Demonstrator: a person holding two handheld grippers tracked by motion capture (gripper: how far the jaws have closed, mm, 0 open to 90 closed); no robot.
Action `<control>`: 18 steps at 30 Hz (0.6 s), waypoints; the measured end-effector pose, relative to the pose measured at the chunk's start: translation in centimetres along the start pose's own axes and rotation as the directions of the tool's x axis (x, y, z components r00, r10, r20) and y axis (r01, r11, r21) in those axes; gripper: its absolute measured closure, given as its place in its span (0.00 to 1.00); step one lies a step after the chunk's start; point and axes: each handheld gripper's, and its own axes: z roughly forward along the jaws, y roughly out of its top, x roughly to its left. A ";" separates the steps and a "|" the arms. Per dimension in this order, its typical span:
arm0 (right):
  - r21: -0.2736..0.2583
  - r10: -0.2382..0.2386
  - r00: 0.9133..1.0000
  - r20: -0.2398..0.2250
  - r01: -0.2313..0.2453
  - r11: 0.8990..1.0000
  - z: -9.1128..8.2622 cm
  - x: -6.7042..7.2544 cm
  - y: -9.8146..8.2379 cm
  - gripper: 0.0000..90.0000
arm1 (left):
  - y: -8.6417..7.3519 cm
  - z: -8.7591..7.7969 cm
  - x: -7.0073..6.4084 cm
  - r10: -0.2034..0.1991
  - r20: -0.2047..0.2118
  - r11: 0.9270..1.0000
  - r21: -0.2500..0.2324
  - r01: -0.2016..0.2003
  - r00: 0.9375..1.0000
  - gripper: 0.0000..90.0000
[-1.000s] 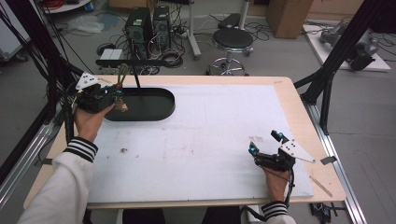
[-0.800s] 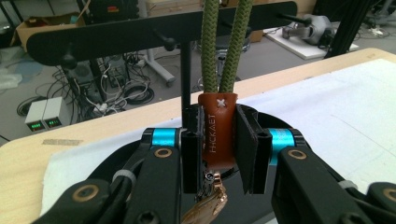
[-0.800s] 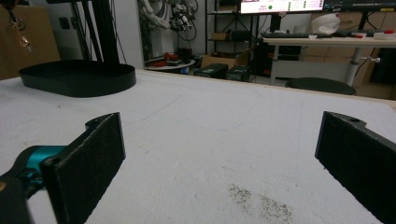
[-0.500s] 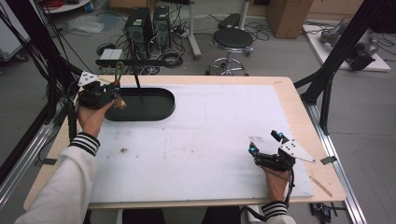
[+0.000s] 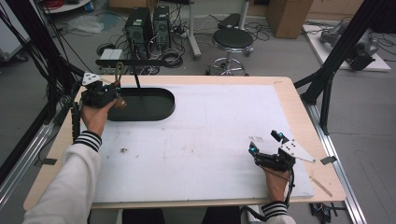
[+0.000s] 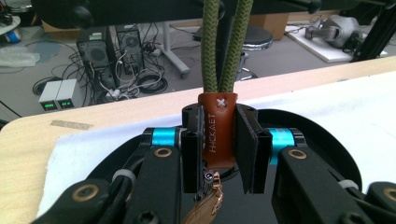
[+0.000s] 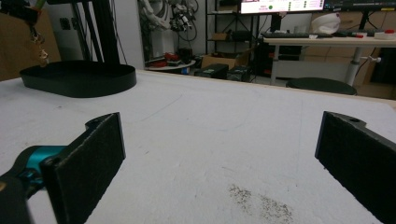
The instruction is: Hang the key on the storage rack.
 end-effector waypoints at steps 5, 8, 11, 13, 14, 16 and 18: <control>0.000 0.001 1.000 -0.001 -0.001 1.000 0.0 0.0 0.0 0.01 | -0.2 0.5 0.0 -0.003 -0.002 1.000 0.005 0.003 1.000 0.81; 0.000 0.000 1.000 0.000 0.000 1.000 0.0 0.0 0.0 0.01 | -0.2 0.7 0.1 -0.011 -0.011 1.000 0.000 0.011 1.000 0.81; 0.000 -0.001 1.000 -0.001 0.001 1.000 0.0 0.0 0.0 0.01 | -0.2 0.9 0.1 -0.008 -0.016 1.000 -0.003 0.008 1.000 0.81; 0.002 0.002 1.000 0.000 -0.002 1.000 0.0 0.0 0.0 0.01 | -0.1 1.0 0.0 -0.005 -0.017 1.000 -0.003 0.005 1.000 0.81; 0.002 0.001 1.000 -0.001 -0.001 1.000 0.0 0.0 0.0 0.01 | 0.0 1.1 0.0 -0.005 -0.019 1.000 -0.003 0.005 1.000 0.81; 0.002 0.002 1.000 -0.001 -0.002 1.000 0.0 0.0 0.0 0.01 | 0.0 1.3 0.0 -0.007 -0.022 1.000 0.000 0.007 1.000 0.81; 0.002 0.002 1.000 0.000 -0.002 1.000 0.0 0.0 0.0 0.01 | 0.2 1.5 0.0 -0.007 -0.025 1.000 0.000 0.007 1.000 0.81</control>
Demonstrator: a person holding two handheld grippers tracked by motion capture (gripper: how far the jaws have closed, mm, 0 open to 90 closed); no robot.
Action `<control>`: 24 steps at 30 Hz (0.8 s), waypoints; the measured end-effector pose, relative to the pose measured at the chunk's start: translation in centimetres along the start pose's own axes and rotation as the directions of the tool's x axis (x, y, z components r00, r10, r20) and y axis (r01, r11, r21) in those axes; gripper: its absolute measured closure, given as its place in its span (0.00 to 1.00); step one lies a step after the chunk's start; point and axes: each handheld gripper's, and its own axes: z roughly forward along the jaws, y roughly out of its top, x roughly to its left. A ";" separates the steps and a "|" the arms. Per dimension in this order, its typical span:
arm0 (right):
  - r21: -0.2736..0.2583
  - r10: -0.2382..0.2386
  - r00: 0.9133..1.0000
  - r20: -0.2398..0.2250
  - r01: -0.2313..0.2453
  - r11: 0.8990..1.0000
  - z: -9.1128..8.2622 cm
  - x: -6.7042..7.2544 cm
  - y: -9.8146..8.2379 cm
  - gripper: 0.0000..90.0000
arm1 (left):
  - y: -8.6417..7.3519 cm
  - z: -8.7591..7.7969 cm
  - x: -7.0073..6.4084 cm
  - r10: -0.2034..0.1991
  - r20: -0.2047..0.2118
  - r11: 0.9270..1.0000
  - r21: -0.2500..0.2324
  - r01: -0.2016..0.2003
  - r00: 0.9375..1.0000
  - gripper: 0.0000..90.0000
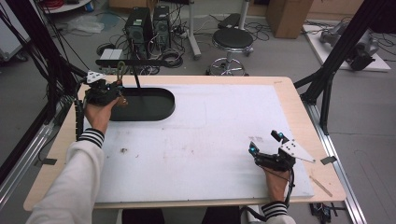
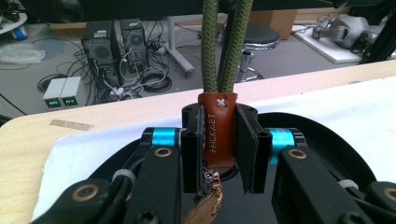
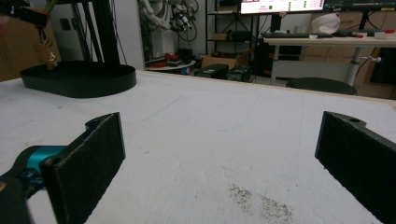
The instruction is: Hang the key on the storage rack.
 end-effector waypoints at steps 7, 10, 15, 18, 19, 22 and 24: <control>-0.003 -0.003 1.000 0.000 0.003 1.000 0.0 -0.1 0.0 0.01 | -0.1 0.4 0.3 -0.010 -0.014 1.000 0.001 0.010 1.000 0.81; 0.000 -0.001 1.000 -0.001 0.001 1.000 0.0 0.0 0.0 0.01 | -0.1 0.6 0.6 -0.018 -0.022 1.000 0.008 0.018 1.000 0.81; 0.001 -0.002 1.000 0.000 0.002 1.000 0.0 0.0 0.0 0.01 | 0.3 1.0 0.5 -0.007 -0.029 1.000 0.010 0.008 1.000 0.81; 0.000 -0.001 1.000 -0.001 0.001 1.000 0.0 0.0 0.0 0.01 | 0.4 1.3 0.5 -0.008 -0.035 1.000 0.016 0.008 0.999 0.81; 0.000 -0.001 1.000 -0.001 0.001 1.000 0.0 0.0 0.0 0.01 | 0.4 1.4 0.5 -0.005 -0.034 1.000 0.025 0.006 0.999 0.81; 0.000 -0.001 1.000 -0.001 0.001 1.000 0.0 0.0 0.0 0.01 | 0.1 1.7 0.6 -0.008 -0.042 0.999 0.040 0.010 0.999 0.81; 0.000 -0.004 1.000 -0.001 0.004 1.000 0.0 0.0 0.0 0.01 | 0.0 1.9 0.7 -0.003 -0.047 0.998 0.056 0.006 0.999 0.81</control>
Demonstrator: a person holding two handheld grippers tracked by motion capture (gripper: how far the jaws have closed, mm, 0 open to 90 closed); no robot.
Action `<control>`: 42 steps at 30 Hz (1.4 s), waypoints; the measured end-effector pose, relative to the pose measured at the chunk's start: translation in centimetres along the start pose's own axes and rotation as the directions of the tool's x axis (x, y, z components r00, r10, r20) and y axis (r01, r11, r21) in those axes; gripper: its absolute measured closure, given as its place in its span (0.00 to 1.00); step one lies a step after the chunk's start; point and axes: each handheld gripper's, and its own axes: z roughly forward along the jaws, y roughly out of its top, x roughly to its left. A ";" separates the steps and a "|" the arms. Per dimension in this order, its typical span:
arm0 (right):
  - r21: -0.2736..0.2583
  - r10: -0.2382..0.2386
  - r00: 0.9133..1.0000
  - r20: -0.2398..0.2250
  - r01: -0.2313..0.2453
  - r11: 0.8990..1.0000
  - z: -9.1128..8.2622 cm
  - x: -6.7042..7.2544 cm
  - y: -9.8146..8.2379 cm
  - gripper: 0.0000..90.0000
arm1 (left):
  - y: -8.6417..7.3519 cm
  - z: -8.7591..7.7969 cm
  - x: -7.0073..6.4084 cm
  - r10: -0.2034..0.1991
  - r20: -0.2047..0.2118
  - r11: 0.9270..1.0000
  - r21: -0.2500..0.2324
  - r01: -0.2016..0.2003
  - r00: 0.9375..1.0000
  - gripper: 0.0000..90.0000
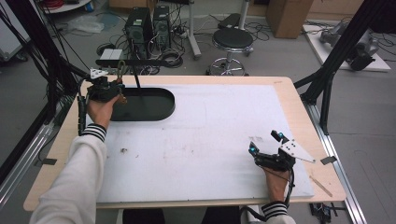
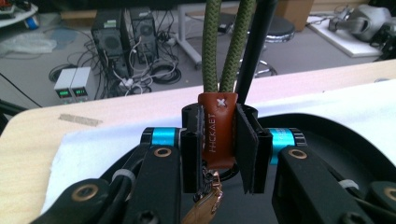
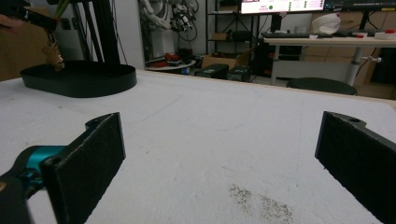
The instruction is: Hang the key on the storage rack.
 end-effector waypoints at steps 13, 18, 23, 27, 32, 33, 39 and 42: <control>0.000 -0.001 1.000 0.002 0.001 1.000 0.0 0.0 0.0 0.01 | -0.2 0.2 0.3 0.006 0.014 1.000 -0.022 -0.006 1.000 0.74; -0.003 -0.011 1.000 0.002 0.011 1.000 0.0 0.0 0.0 0.01 | -0.3 -0.2 0.7 0.050 0.156 0.993 -0.115 -0.032 0.987 0.41; -0.004 -0.011 1.000 0.002 0.011 1.000 0.0 0.0 0.0 0.01 | -0.8 -2.1 0.2 0.101 0.256 0.983 -0.174 -0.057 0.961 0.23; 0.001 -0.011 1.000 0.002 0.011 1.000 0.0 0.1 0.0 0.01 | -1.8 -4.5 0.1 0.092 0.350 0.977 -0.211 -0.017 0.932 0.10; -0.001 -0.017 1.000 0.001 0.017 1.000 0.0 0.1 0.0 0.01 | -3.6 -8.1 0.0 0.201 0.414 0.945 -0.322 -0.063 0.888 0.08; -0.001 -0.019 1.000 0.001 0.019 1.000 0.0 0.1 0.0 0.01 | -4.0 -8.7 0.1 0.215 0.421 0.935 -0.348 -0.062 0.881 0.06; 0.000 -0.016 1.000 0.006 0.016 1.000 0.0 0.2 0.0 0.01 | -6.4 -12.0 -0.1 0.261 0.434 0.921 -0.379 -0.088 0.862 0.02; 0.000 -0.025 1.000 0.004 0.025 1.000 0.0 0.2 0.0 0.01 | -7.7 -13.0 -0.4 0.243 0.435 0.930 -0.360 -0.081 0.867 0.02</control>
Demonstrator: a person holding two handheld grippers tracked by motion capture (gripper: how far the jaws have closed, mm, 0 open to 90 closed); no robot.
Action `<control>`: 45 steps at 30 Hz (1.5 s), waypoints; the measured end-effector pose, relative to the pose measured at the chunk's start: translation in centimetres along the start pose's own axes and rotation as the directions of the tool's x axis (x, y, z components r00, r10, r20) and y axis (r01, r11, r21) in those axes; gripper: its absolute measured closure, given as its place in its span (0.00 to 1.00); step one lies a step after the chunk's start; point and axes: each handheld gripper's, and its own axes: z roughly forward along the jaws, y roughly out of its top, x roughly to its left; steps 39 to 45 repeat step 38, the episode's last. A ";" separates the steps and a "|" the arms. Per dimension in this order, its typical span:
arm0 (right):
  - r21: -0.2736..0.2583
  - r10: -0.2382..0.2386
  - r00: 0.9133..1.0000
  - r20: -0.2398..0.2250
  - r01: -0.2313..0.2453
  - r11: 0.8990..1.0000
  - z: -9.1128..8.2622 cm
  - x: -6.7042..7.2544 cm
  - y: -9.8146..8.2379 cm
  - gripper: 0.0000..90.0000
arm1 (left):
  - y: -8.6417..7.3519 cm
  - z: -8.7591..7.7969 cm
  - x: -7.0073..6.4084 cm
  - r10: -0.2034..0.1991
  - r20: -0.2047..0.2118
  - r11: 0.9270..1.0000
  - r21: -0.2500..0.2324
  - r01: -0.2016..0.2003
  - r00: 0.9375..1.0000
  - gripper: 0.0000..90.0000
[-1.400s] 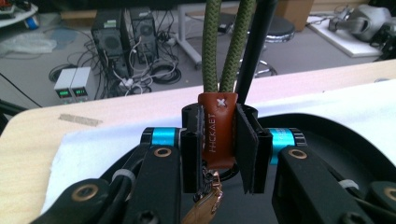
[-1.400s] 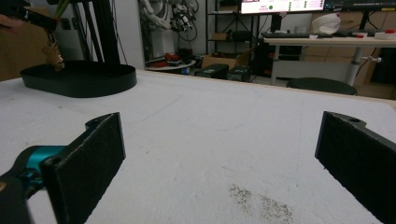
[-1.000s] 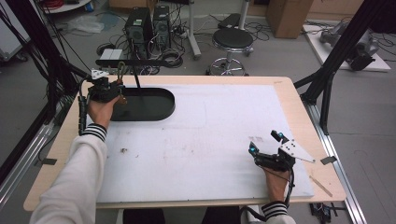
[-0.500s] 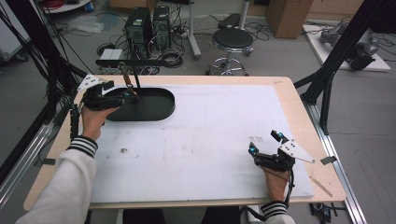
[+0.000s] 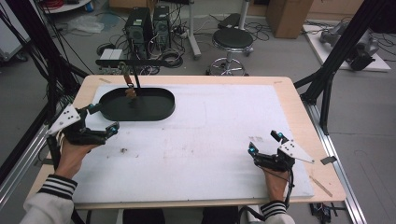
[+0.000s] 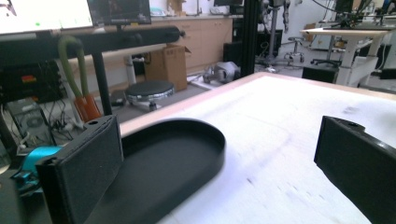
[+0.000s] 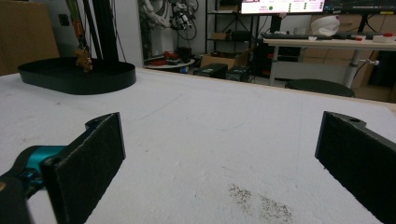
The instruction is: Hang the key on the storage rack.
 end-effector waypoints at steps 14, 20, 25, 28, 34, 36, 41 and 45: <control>-0.028 0.002 1.000 0.002 -0.002 1.000 -0.2 -0.1 -0.1 0.01 | -4.7 -1.8 -2.6 -0.013 -0.080 0.997 -0.077 0.007 0.997 0.02; -0.031 0.010 1.000 -0.002 -0.010 0.999 -0.3 -0.1 -0.1 0.01 | -5.9 -2.3 -3.4 -0.003 -0.098 0.993 -0.120 -0.009 0.995 0.02; -0.033 0.004 1.000 -0.005 -0.004 0.999 -0.3 -0.1 -0.1 0.01 | -6.7 -2.1 -3.9 -0.002 -0.089 0.997 -0.079 -0.005 0.996 0.02; -0.034 0.002 1.000 -0.003 -0.003 0.999 -0.3 -0.1 -0.1 0.01 | -7.1 -2.2 -4.0 -0.011 -0.093 0.996 -0.089 0.003 0.996 0.02; -0.028 0.004 1.000 -0.005 -0.004 1.000 -0.3 0.0 -0.1 0.01 | -7.3 -2.4 -4.0 -0.015 -0.107 0.994 -0.106 0.004 0.994 0.02; -0.028 0.007 1.000 -0.004 -0.007 1.000 -0.3 0.0 -0.1 0.01 | -7.2 -2.3 -3.9 -0.022 -0.106 0.994 -0.104 0.011 0.994 0.02; -0.025 -0.003 1.000 -0.002 0.003 1.000 -0.2 0.0 -0.1 0.01 | -7.2 -2.3 -3.9 -0.020 -0.106 0.995 -0.103 0.009 0.994 0.02; -0.025 -0.003 1.000 -0.002 0.003 1.000 -0.2 0.0 -0.1 0.01 | -7.2 -2.3 -3.9 -0.020 -0.106 0.995 -0.103 0.009 0.994 0.02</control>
